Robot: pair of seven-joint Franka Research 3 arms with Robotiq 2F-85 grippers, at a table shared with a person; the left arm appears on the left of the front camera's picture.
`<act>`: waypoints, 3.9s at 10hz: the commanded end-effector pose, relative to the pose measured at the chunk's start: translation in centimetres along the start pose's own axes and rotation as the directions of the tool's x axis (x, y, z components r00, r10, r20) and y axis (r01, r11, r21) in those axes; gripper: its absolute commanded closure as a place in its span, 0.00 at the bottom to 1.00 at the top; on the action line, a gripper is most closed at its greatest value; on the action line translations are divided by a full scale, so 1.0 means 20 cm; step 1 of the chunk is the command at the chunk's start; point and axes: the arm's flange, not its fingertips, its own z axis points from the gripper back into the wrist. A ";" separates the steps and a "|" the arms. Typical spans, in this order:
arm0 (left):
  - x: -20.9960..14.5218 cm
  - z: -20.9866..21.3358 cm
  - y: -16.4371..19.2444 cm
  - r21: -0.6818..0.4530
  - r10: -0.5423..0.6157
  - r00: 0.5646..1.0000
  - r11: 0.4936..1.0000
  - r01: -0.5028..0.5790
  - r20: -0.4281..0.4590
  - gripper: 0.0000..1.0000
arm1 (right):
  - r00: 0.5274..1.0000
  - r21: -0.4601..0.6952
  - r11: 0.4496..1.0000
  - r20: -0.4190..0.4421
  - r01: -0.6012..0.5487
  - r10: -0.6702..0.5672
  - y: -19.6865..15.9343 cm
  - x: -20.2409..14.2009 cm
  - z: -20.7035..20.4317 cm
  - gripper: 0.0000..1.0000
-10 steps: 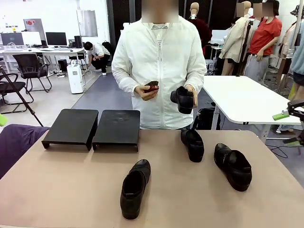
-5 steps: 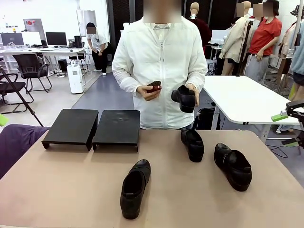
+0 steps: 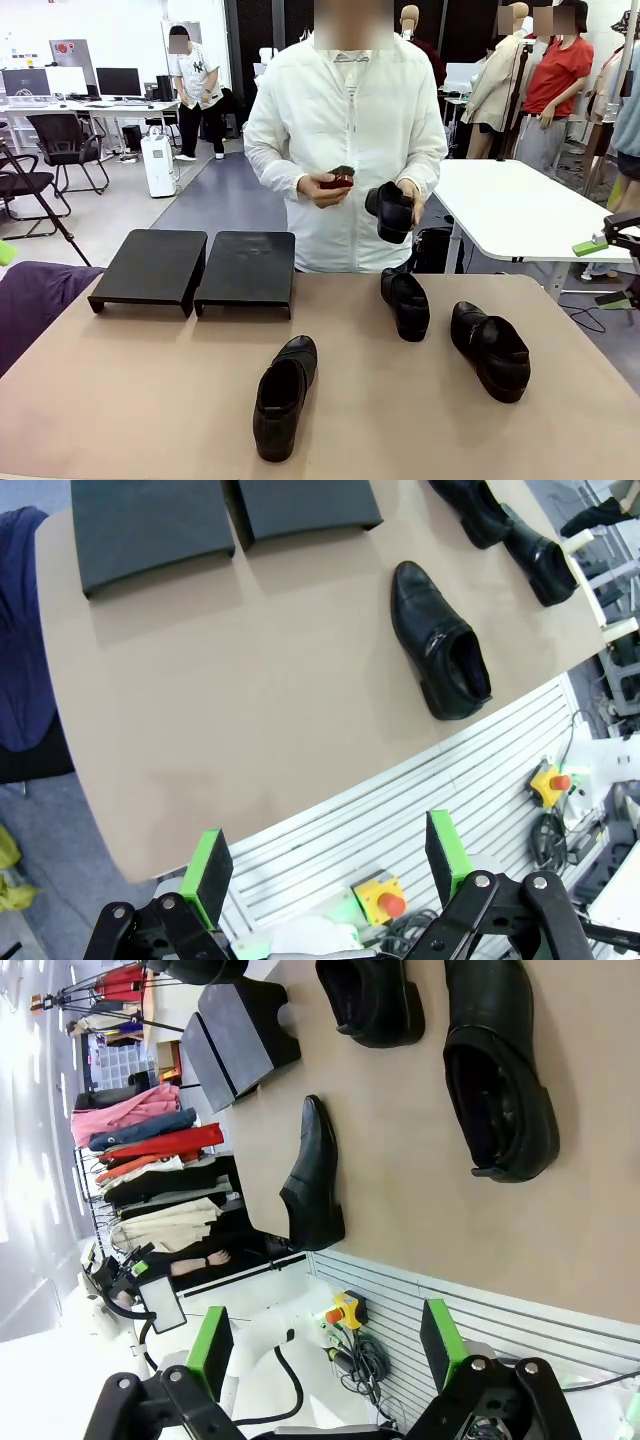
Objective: Organize the shoes by placing them on the stand.
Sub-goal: Place the Shoe from the middle of the table onto the Shoes Stand.
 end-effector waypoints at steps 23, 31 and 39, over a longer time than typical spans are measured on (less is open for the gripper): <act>0.12 -1.99 -1.56 0.299 0.127 0.953 0.953 -0.041 -0.276 0.00 | 1.000 -0.011 1.000 -0.005 0.009 -0.009 0.01 0.01 0.02 0.00; 0.06 -2.10 -1.50 0.358 0.141 0.955 0.933 -0.039 -0.263 1.00 | 1.000 -0.011 1.000 -0.005 0.009 -0.009 0.01 0.01 0.02 0.00; 0.06 -2.12 -1.52 0.378 0.131 0.950 0.926 -0.016 -0.282 1.00 | 1.000 -0.011 1.000 -0.005 0.009 -0.009 0.01 0.01 0.02 0.00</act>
